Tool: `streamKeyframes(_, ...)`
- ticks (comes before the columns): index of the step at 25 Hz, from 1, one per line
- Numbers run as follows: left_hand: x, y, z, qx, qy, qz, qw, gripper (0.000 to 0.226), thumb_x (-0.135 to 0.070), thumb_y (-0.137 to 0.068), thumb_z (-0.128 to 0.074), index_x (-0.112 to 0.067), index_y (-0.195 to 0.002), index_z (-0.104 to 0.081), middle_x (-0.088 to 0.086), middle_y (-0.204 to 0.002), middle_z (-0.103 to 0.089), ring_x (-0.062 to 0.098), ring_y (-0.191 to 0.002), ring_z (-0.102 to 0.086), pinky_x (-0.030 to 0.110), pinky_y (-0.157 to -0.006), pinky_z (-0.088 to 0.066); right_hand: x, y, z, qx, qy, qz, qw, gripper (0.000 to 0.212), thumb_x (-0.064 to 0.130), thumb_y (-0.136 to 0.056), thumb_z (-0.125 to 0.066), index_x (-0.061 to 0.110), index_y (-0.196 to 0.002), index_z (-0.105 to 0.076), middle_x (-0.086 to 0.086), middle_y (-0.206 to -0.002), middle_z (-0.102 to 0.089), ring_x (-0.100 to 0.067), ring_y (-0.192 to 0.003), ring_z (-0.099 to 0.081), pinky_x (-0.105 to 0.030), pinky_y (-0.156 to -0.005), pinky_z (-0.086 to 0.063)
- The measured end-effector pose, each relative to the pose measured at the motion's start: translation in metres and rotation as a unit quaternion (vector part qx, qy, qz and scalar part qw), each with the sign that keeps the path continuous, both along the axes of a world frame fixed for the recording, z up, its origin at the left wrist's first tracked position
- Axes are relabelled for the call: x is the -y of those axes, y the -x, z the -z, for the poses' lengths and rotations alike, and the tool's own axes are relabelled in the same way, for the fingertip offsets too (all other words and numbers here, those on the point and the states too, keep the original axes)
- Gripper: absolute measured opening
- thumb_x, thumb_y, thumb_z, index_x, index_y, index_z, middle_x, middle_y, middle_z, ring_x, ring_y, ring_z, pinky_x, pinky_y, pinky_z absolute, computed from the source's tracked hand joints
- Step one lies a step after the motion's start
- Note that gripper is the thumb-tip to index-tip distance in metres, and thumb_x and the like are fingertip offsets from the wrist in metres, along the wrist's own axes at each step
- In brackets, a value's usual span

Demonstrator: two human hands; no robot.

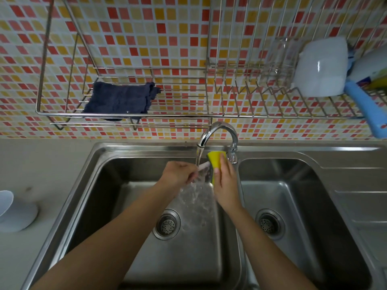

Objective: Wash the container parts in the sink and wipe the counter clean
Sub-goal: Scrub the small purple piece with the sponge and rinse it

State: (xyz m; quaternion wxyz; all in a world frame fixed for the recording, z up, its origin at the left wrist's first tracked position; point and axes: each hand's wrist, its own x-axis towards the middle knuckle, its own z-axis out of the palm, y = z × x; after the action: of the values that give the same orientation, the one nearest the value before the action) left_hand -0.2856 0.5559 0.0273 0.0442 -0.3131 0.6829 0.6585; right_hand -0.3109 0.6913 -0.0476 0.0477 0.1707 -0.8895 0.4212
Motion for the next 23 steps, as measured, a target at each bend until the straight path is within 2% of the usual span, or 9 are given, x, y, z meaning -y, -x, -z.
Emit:
streamKeyframes(3, 0.003, -0.007, 0.000, -0.082, 0.235, 0.077, 0.965, 0.007, -0.015, -0.076, -0.069, -0.013, -0.076, -0.076, -0.002, -0.066, -0.068, 0.006, -0.058, -0.058, 0.022, -0.067, -0.049, 0.001, -0.003, -0.001, 0.001, -0.018, -0.037, 0.999, 0.054, 0.038, -0.098, -0.027, 0.017, -0.147, -0.017, -0.009, -0.149, -0.029, -0.020, -0.131, -0.032, -0.027, -0.103, -0.025)
streamKeyframes(7, -0.004, -0.009, 0.001, -0.159, 0.348, 0.111, 0.917, 0.011, -0.012, -0.078, -0.068, -0.010, -0.087, -0.074, 0.004, -0.083, -0.073, 0.016, -0.076, -0.065, 0.023, -0.076, -0.048, 0.003, -0.009, -0.001, 0.045, 0.011, -0.018, 0.999, 0.052, 0.027, -0.099, -0.032, 0.014, -0.147, -0.016, -0.009, -0.149, -0.029, -0.018, -0.132, -0.031, -0.022, -0.103, -0.022)
streamKeyframes(9, -0.006, -0.007, 0.003, -0.173, 0.328, 0.085, 0.925, 0.011, -0.012, -0.078, -0.067, -0.010, -0.088, -0.071, 0.005, -0.082, -0.071, 0.019, -0.075, -0.065, 0.025, -0.074, -0.053, 0.004, -0.014, 0.002, 0.053, 0.023, -0.026, 0.998, 0.052, 0.027, -0.099, -0.032, 0.015, -0.147, -0.016, -0.009, -0.149, -0.031, -0.017, -0.131, -0.033, -0.023, -0.104, -0.024)
streamKeyframes(12, -0.007, -0.007, 0.004, -0.178, 0.317, 0.069, 0.929, 0.012, -0.013, -0.082, -0.065, -0.010, -0.092, -0.070, 0.003, -0.082, -0.070, 0.014, -0.074, -0.062, 0.006, -0.066, -0.047, 0.004, -0.017, 0.003, 0.070, 0.049, 0.024, 0.996, 0.052, 0.025, -0.099, -0.035, 0.014, -0.147, -0.017, -0.008, -0.147, -0.034, -0.019, -0.127, -0.039, -0.020, -0.099, -0.027)
streamKeyframes(14, -0.006, -0.006, 0.005, -0.195, 0.335, 0.088, 0.918, 0.011, -0.012, -0.082, -0.064, -0.010, -0.091, -0.071, 0.006, -0.083, -0.071, 0.016, -0.074, -0.064, 0.014, -0.070, -0.052, 0.005, -0.019, 0.002, 0.058, 0.049, 0.002, 0.997, 0.053, 0.026, -0.099, -0.034, 0.014, -0.147, -0.016, 0.002, -0.145, -0.029, -0.011, -0.126, -0.034, -0.020, -0.102, -0.025)
streamKeyframes(17, -0.005, -0.008, 0.004, -0.193, 0.360, 0.087, 0.909, 0.013, -0.014, -0.085, -0.063, -0.010, -0.094, -0.070, 0.000, -0.083, -0.068, 0.010, -0.073, -0.058, 0.002, -0.064, -0.040, 0.008, -0.020, 0.008, 0.073, 0.057, 0.026, 0.995, 0.055, 0.028, -0.098, -0.035, 0.017, -0.148, -0.015, -0.008, -0.145, -0.036, -0.023, -0.126, -0.041, -0.039, -0.106, -0.037)
streamKeyframes(19, -0.004, -0.007, 0.003, -0.178, 0.359, 0.062, 0.914, 0.012, -0.018, -0.085, -0.062, -0.010, -0.093, -0.068, -0.003, -0.077, -0.064, 0.010, -0.072, -0.057, 0.007, -0.062, -0.036, 0.007, -0.022, 0.013, 0.075, 0.058, 0.036, 0.995, 0.055, 0.029, -0.098, -0.036, 0.018, -0.148, -0.016, -0.009, -0.145, -0.036, -0.024, -0.126, -0.042, -0.040, -0.105, -0.038)
streamKeyframes(21, -0.003, -0.006, 0.007, -0.140, 0.333, 0.040, 0.931, 0.012, -0.020, -0.083, -0.062, -0.012, -0.089, -0.068, -0.003, -0.077, -0.067, 0.014, -0.073, -0.060, 0.017, -0.069, -0.042, 0.008, -0.025, 0.012, 0.078, 0.056, 0.032, 0.995, 0.055, 0.030, -0.098, -0.036, 0.019, -0.148, -0.016, -0.008, -0.144, -0.037, -0.021, -0.125, -0.042, -0.036, -0.104, -0.038)
streamKeyframes(23, -0.002, -0.004, 0.014, -0.085, 0.229, 0.003, 0.970, 0.006, -0.018, -0.079, -0.063, -0.016, -0.082, -0.069, 0.003, -0.078, -0.071, 0.020, -0.075, -0.065, 0.027, -0.076, -0.052, 0.009, -0.029, 0.011, 0.070, 0.079, 0.049, 0.993, 0.055, 0.034, -0.097, -0.035, 0.023, -0.147, -0.014, -0.010, -0.142, -0.040, -0.024, -0.124, -0.044, -0.040, -0.102, -0.041)
